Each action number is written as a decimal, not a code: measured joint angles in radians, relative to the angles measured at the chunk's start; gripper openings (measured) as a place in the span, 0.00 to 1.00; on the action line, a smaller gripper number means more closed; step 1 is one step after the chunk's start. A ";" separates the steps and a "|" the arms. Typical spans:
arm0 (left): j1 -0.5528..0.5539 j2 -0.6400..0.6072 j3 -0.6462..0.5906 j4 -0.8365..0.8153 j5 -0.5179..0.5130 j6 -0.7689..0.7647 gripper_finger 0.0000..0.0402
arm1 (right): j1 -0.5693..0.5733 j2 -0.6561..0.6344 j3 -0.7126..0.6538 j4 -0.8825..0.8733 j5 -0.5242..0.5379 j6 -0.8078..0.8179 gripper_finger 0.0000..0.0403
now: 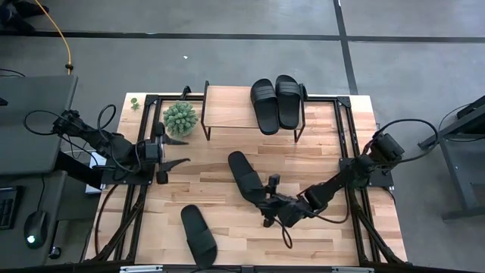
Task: Pick and place slides into the shelf
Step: Put the black slide on the shelf
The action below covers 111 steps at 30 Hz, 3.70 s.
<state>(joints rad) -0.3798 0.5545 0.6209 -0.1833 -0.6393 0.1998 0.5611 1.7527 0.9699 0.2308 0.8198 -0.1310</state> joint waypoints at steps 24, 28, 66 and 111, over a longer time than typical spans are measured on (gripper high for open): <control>0.000 0.182 0.052 -0.268 0.505 -0.492 0.53 | -0.094 -0.001 0.003 -0.302 0.036 0.204 0.44; 0.000 0.267 0.052 -0.266 0.556 -0.538 0.53 | -0.089 -0.001 0.003 -0.302 0.033 0.212 0.44; -0.150 0.736 0.052 0.025 0.747 -0.841 0.53 | -0.061 -0.002 0.003 -0.290 -0.008 0.288 0.44; -0.203 1.023 0.051 0.302 0.807 -0.991 0.35 | -0.010 -0.002 0.003 -0.090 -0.083 0.297 0.44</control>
<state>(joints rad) -0.5831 1.5775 0.6724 0.1184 0.1673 -0.7914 0.5507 1.7508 0.9730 0.1405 0.7366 0.1661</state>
